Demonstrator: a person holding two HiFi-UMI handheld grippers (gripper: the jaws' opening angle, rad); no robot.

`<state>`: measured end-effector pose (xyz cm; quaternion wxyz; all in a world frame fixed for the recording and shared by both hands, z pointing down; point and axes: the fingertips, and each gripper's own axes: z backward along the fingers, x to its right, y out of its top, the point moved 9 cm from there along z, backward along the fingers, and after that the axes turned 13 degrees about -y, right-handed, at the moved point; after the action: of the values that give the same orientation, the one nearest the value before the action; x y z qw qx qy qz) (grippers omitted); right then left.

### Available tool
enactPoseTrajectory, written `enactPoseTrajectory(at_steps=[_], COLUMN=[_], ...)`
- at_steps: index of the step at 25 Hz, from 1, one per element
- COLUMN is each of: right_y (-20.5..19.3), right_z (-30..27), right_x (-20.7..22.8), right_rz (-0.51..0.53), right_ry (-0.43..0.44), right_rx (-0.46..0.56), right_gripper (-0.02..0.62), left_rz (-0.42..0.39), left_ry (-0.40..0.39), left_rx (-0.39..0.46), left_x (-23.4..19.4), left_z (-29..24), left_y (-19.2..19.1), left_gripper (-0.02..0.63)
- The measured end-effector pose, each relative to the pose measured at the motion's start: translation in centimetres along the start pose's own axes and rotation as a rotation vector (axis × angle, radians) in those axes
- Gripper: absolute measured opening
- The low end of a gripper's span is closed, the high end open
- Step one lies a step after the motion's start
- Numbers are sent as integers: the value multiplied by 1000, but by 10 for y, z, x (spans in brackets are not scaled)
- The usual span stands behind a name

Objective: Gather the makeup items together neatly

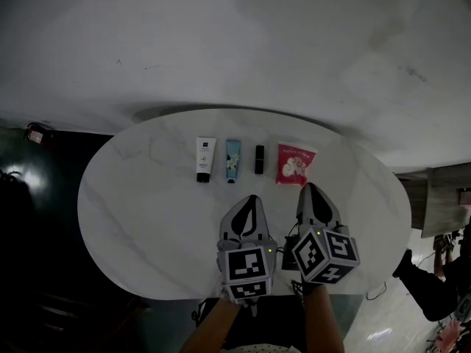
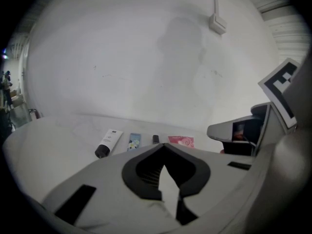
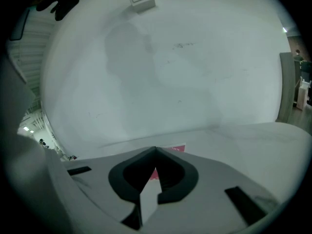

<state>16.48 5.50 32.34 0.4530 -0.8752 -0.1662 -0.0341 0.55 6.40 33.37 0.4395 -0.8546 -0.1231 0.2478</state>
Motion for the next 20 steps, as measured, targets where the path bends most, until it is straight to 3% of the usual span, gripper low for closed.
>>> enactPoseTrajectory(at_steps=[20], right_y=[-21], right_z=[54], right_x=[-31], right_rz=[99], right_ry=[50], right_rx=[40], right_gripper=[-8], left_rz=[-70], left_ry=[-24], left_rx=[38], left_x=[-4], left_z=[50], left_y=[5], left_gripper=[28])
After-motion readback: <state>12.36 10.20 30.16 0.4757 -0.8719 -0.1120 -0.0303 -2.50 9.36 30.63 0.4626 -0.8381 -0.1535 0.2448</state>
